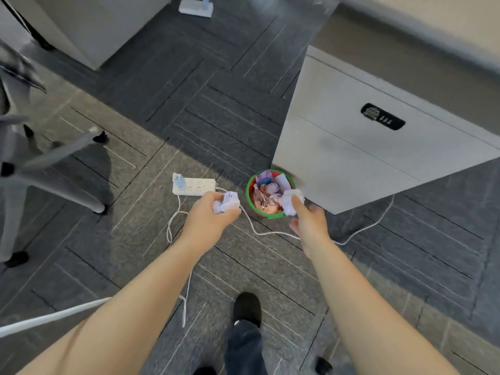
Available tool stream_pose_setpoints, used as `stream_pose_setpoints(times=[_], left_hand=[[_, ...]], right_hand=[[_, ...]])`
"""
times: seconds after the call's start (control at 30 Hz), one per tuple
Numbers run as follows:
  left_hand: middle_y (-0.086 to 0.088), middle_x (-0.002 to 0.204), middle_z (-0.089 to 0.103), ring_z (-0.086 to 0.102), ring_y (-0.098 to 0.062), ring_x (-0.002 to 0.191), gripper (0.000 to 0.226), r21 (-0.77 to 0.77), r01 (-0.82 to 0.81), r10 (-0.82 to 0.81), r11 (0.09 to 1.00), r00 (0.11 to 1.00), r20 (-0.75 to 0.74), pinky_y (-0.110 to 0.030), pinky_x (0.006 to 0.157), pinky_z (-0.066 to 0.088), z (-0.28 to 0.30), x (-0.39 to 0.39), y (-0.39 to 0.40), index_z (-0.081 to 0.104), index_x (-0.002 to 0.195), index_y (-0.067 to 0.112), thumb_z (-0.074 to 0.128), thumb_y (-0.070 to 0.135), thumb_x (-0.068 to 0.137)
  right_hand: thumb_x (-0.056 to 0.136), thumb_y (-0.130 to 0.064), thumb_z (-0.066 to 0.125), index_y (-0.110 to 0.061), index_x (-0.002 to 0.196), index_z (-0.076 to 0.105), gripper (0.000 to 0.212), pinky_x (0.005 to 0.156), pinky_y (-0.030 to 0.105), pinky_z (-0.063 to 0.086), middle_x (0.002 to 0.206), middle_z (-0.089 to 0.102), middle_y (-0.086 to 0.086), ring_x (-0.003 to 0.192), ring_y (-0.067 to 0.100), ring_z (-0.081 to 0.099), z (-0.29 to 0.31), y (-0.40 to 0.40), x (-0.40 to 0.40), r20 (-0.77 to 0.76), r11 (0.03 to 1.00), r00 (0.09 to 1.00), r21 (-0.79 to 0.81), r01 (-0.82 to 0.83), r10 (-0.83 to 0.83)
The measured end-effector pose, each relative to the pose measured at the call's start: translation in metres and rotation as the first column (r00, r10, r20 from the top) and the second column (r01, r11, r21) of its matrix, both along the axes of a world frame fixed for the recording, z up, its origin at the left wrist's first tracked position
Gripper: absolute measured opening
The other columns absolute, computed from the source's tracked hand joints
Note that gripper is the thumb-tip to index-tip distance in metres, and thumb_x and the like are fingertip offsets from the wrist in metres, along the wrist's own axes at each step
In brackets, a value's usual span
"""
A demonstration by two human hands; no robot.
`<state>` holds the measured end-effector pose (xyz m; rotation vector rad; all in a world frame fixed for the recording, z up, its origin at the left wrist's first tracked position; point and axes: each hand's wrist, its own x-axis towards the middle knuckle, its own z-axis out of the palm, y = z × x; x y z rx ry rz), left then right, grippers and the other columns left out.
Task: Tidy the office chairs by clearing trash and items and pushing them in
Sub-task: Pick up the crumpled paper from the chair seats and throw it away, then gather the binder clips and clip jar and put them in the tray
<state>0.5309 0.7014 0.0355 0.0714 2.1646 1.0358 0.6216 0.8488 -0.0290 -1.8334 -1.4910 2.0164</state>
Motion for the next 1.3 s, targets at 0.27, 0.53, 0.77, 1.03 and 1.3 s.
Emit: stream_pose_setpoints(times=[0.27,0.53,0.77,1.03,1.3], left_hand=[[0.002,0.089,0.051,0.049,-0.019,0.087,0.020,-0.128,0.066,-0.056,0.990,0.995,0.079,-0.025,0.063,0.036,-0.048,-0.008,0.042,0.044,0.096,0.020,0.059,0.028,0.084],[-0.017,0.127,0.054,0.055,-0.035,0.112,0.059,-0.067,-0.028,0.041,0.997,0.979,0.198,-0.043,0.097,0.047,-0.063,-0.018,0.098,0.039,0.128,0.010,0.060,0.039,0.081],[0.000,0.098,0.054,0.048,-0.019,0.099,0.029,-0.024,0.063,-0.060,0.998,0.994,0.093,-0.035,0.095,0.040,-0.045,-0.023,0.097,0.054,0.116,0.010,0.049,0.021,0.090],[0.000,0.097,0.057,0.053,-0.014,0.092,0.013,0.169,0.090,-0.088,0.982,0.996,-0.016,-0.028,0.081,0.041,0.036,-0.013,0.084,0.056,0.100,0.015,0.048,0.013,0.090],[-0.002,0.099,0.058,0.054,-0.018,0.098,0.013,0.280,0.340,-0.319,0.898,0.940,-0.119,-0.033,0.089,0.042,0.143,0.035,0.069,0.057,0.099,0.014,0.049,0.011,0.090]], right_hand=[[0.091,-0.023,0.049,-0.007,0.108,0.048,0.023,0.077,0.033,0.044,0.079,0.049,0.002,0.070,0.012,0.047,-0.022,0.020,0.011,0.059,0.999,0.998,-0.049,-0.007,0.010],[0.092,-0.020,0.048,-0.009,0.102,0.048,0.015,0.071,0.028,0.045,0.095,0.054,0.003,0.088,0.017,0.052,-0.011,0.041,0.021,0.054,0.999,0.999,-0.047,0.008,-0.006],[0.091,-0.014,0.046,-0.008,0.101,0.051,0.012,0.073,0.028,0.045,0.080,0.051,-0.003,0.073,0.010,0.049,0.005,0.043,0.015,-0.007,1.000,1.000,0.001,0.028,-0.028],[0.089,-0.010,0.046,-0.011,0.083,0.058,0.014,0.077,0.033,0.049,0.077,0.053,-0.002,0.081,0.017,0.051,0.077,0.031,0.005,-0.096,0.992,0.992,0.096,0.086,-0.077],[0.092,-0.013,0.046,-0.011,0.091,0.054,0.009,0.067,0.022,0.045,0.080,0.054,-0.003,0.074,0.008,0.051,0.186,-0.003,0.074,-0.219,0.918,0.933,0.219,0.331,-0.284]])
